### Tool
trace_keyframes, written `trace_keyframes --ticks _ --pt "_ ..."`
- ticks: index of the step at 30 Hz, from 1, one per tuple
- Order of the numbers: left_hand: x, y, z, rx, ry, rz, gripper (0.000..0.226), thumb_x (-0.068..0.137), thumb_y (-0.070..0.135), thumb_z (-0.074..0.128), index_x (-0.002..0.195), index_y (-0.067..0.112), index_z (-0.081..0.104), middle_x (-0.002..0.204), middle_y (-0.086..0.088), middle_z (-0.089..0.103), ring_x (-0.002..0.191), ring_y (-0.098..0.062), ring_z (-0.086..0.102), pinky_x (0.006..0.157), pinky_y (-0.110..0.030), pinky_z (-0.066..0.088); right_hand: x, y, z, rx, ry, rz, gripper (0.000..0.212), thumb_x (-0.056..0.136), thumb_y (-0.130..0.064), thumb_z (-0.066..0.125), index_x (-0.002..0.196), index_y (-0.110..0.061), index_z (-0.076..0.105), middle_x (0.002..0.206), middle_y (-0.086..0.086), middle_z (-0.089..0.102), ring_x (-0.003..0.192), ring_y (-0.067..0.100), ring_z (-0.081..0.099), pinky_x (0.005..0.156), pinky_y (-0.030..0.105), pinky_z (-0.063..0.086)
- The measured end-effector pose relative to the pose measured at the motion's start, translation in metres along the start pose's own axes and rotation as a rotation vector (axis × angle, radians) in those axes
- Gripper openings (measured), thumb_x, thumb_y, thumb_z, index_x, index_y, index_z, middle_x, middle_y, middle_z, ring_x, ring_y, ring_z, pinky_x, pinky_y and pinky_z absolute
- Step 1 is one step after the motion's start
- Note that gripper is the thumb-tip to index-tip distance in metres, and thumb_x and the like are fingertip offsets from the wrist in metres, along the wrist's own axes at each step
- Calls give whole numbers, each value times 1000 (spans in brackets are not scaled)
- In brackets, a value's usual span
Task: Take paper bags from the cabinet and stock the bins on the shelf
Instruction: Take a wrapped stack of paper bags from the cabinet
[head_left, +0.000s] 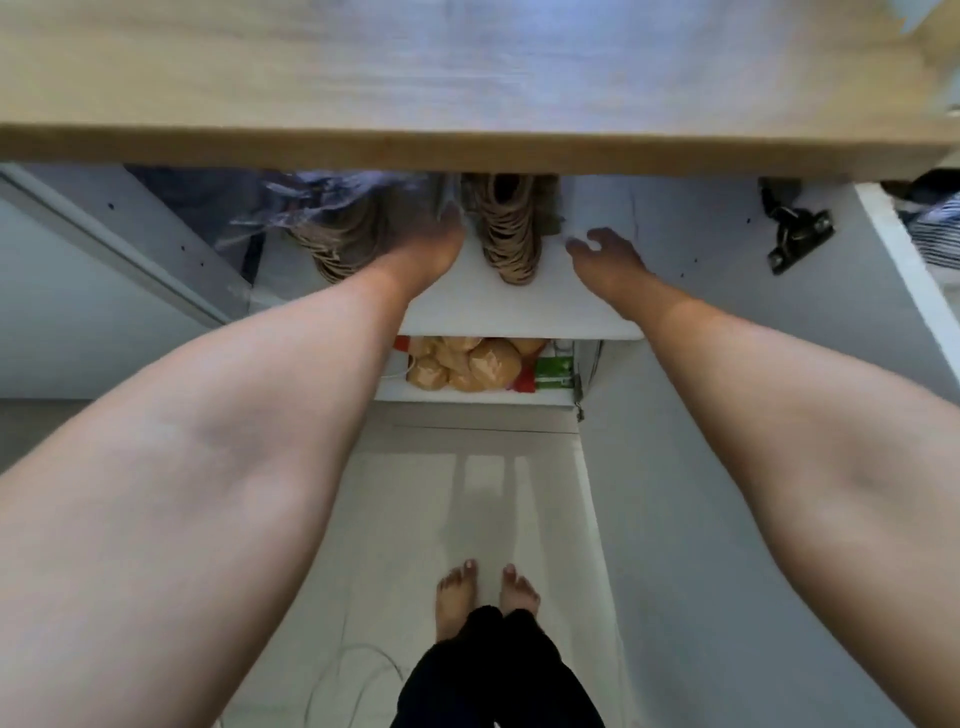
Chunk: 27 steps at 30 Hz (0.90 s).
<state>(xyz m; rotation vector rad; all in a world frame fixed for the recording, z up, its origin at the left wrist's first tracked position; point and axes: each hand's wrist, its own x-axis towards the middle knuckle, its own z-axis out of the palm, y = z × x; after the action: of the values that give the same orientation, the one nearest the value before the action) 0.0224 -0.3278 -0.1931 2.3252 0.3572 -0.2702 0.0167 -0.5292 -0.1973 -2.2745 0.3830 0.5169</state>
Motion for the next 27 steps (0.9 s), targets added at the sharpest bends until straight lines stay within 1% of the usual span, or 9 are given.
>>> trace_keyframes --ticks 3,6,10,12,15,18,21,24,27 --pt "26 -7 24 -199 6 -134 57 101 43 18 150 14 22 154 -9 28 138 -27 32 112 -37 29 24 2 15 223 27 59 61 100 -49 30 152 -17 23 157 7 28 140 28 32 110 36 29" --pt "47 -6 38 -392 -38 -269 67 93 63 13 150 27 19 152 2 31 126 -24 42 92 -34 40 48 3 23 386 33 51 60 102 -50 20 153 -19 21 157 7 28 140 26 33 110 37 30" --pt "129 -24 53 -538 -49 -215 86 64 85 21 138 44 36 144 7 47 127 -27 47 90 -49 41 75 0 24 560 31 13 64 100 -55 20 154 -20 17 158 3 25 140 22 33 112 35 28" --pt "145 -27 53 -534 -66 -174 88 63 80 23 138 38 41 141 4 50 127 -30 48 96 -56 36 89 -4 24 629 27 -3 67 99 -57 21 155 -20 10 161 1 17 144 20 28 115 37 24" --pt "117 -12 51 -609 -114 -182 79 83 71 18 146 26 33 151 -1 38 135 -31 38 107 -54 30 107 -7 30 662 -9 -40 68 98 -59 19 155 -23 5 163 -1 9 147 21 21 118 41 18" --pt "120 -16 57 -701 -187 -159 84 81 74 14 145 24 36 150 -11 38 137 -35 37 101 -51 37 117 -6 35 676 -76 -33 69 96 -64 17 154 -27 14 161 2 18 146 21 25 120 43 19" --pt "111 -16 57 -754 -159 -172 82 88 69 6 146 18 33 152 -12 33 138 -27 35 99 -39 39 117 -3 38 660 -81 -33 70 95 -66 16 153 -27 19 159 2 25 143 21 31 118 41 23" --pt "94 -16 57 -768 -168 -184 75 93 63 2 141 20 40 131 -7 54 109 -24 55 79 -31 47 108 6 40 663 -47 28 70 94 -66 16 153 -28 20 155 2 34 137 22 40 108 39 32" --pt "64 -19 51 -807 -182 -282 79 88 72 7 144 25 38 143 -8 45 125 -33 44 102 -49 36 82 15 43 729 -12 120 81 89 -74 21 150 -22 29 146 4 46 124 25 50 92 38 41"
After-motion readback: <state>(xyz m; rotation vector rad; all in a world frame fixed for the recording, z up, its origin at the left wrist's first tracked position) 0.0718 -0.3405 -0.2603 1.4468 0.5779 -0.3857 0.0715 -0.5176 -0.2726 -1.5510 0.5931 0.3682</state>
